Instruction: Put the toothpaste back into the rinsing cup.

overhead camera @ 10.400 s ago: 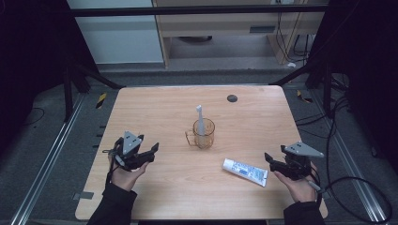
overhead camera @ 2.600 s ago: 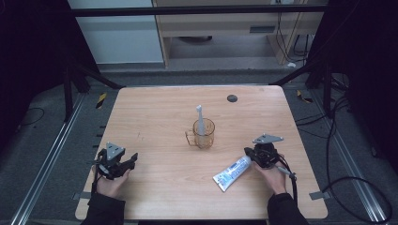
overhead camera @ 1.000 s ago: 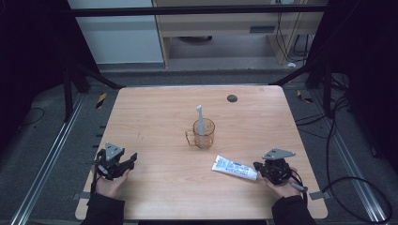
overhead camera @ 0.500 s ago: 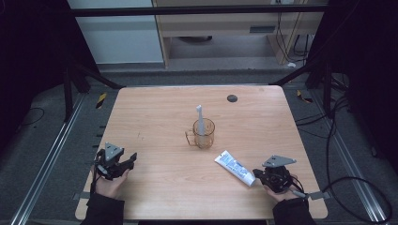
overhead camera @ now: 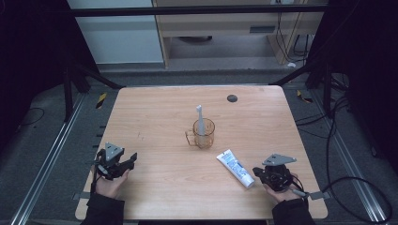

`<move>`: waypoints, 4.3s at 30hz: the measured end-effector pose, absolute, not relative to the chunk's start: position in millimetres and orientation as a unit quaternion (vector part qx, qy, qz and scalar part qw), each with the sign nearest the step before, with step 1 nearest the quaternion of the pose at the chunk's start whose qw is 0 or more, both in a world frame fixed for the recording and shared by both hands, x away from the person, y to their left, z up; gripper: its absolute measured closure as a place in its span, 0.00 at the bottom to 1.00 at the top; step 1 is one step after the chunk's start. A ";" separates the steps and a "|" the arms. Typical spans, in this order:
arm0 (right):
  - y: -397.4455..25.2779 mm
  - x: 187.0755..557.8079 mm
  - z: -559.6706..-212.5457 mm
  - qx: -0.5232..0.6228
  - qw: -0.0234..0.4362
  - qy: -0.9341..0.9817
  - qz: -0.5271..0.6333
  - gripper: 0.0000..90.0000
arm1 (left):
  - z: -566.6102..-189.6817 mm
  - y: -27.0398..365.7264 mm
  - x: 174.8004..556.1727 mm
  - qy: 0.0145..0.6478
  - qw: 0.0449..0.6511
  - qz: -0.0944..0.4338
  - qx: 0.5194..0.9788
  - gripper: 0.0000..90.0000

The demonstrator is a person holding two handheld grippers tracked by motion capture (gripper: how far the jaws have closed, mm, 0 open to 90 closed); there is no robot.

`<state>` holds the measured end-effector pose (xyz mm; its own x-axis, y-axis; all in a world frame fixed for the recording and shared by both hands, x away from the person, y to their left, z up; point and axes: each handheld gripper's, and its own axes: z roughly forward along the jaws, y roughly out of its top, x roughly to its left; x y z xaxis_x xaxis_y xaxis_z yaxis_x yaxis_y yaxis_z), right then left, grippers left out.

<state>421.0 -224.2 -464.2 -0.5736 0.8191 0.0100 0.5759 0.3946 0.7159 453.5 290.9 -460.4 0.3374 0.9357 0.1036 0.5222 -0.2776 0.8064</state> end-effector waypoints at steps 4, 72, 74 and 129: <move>-224.6 426.8 -452.5 0.431 0.191 0.810 0.349 0.90 | -460.5 290.7 454.0 0.493 0.345 0.299 0.741 0.48; -140.9 483.8 -460.4 0.434 0.097 0.871 0.207 0.39 | -464.2 288.0 457.0 0.490 0.334 0.294 0.750 0.46; -141.8 483.6 -462.9 0.435 0.094 0.872 0.203 0.39 | -464.3 288.0 457.2 0.490 0.333 0.294 0.750 0.46; -155.1 476.0 -405.0 0.462 0.163 0.786 0.376 0.76 | -464.0 287.2 457.2 0.490 0.335 0.293 0.749 0.46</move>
<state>476.0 -155.1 -405.0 -0.5191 0.8499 0.0906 0.6041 0.2898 0.7423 457.2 287.2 -464.0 0.3474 0.9311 0.1111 0.5383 -0.2950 0.7894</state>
